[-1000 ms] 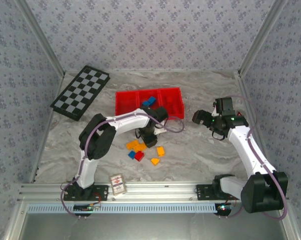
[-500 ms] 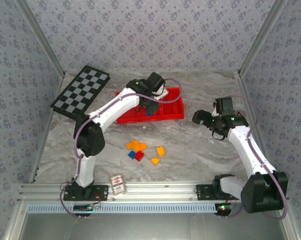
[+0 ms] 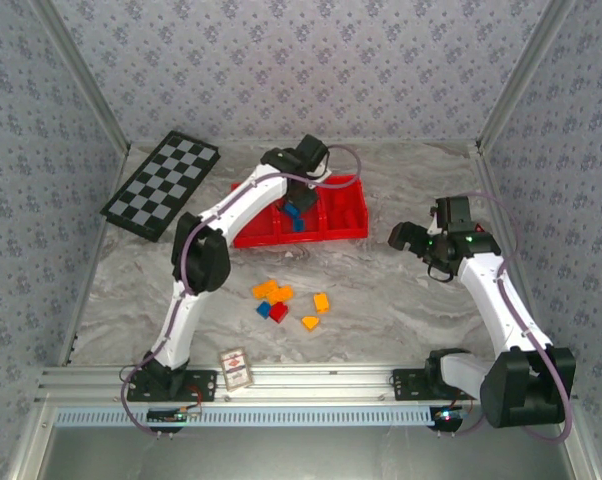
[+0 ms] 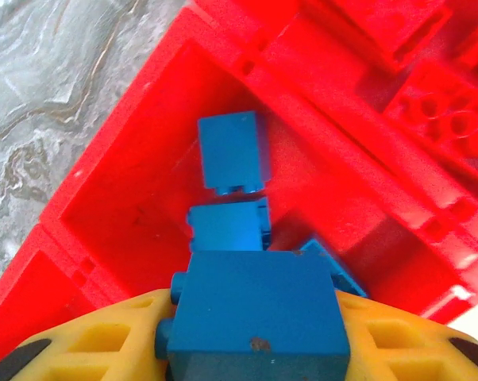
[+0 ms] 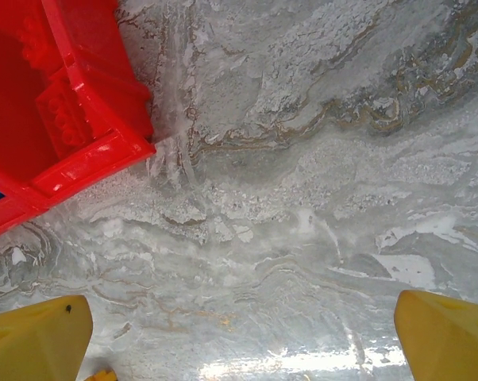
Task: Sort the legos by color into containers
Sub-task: Place the lego in the container.
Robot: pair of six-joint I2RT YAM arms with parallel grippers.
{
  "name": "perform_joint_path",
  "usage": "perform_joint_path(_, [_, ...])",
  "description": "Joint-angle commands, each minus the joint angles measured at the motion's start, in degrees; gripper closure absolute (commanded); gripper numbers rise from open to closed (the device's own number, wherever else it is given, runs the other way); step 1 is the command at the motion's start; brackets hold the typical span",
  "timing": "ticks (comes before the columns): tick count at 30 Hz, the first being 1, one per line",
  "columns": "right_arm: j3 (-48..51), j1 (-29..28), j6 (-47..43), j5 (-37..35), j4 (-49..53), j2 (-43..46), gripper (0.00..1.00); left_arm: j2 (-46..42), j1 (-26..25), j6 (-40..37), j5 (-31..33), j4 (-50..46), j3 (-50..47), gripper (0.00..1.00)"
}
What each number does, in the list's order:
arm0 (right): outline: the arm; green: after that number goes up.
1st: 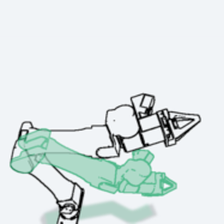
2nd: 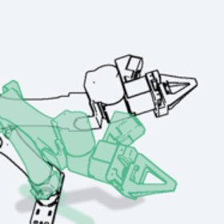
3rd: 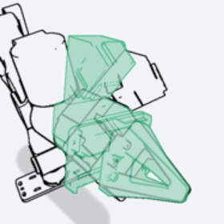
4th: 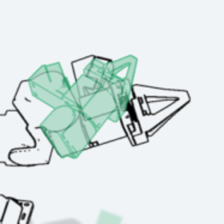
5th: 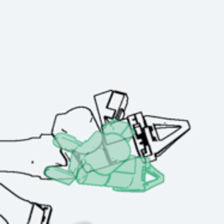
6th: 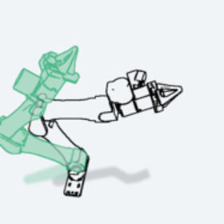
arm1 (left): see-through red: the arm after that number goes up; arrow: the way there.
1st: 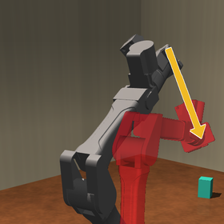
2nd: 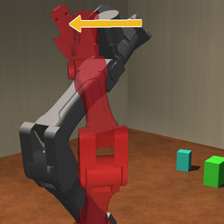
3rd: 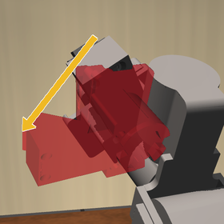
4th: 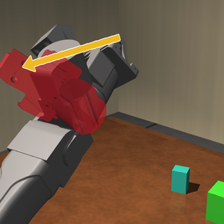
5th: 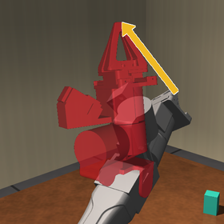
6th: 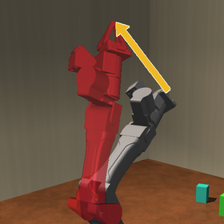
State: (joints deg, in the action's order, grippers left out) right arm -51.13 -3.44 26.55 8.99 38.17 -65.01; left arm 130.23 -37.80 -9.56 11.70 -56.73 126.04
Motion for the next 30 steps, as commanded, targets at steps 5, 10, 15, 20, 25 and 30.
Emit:
perform_joint_path(5, [0.8,1.1,-1.2,1.1,0.4,0.4,0.00,-1.0,1.0,-1.3,-8.1,2.8,-2.2,0.49])
perform_joint_path(10, [0.8,1.1,-1.2,0.8,-0.1,0.1,0.00,-1.1,1.4,-2.2,-12.5,4.5,-4.7,0.49])
perform_joint_path(15, [0.4,1.2,-1.2,0.6,0.6,0.4,0.00,-2.6,2.4,-1.3,-15.5,6.8,-7.6,0.41])
perform_joint_path(20, [0.0,1.1,-1.0,1.5,0.2,0.2,0.00,-7.1,2.8,0.1,-16.1,10.9,-12.7,0.30])
perform_joint_path(25, [-1.0,0.1,-1.0,1.9,0.6,-0.6,0.00,-12.3,2.8,2.0,-16.4,13.1,-18.0,0.18])
perform_joint_path(30, [-1.9,-1.2,-1.0,1.3,0.6,-1.8,0.00,-18.3,0.5,6.1,-15.4,12.2,-23.3,0.03])
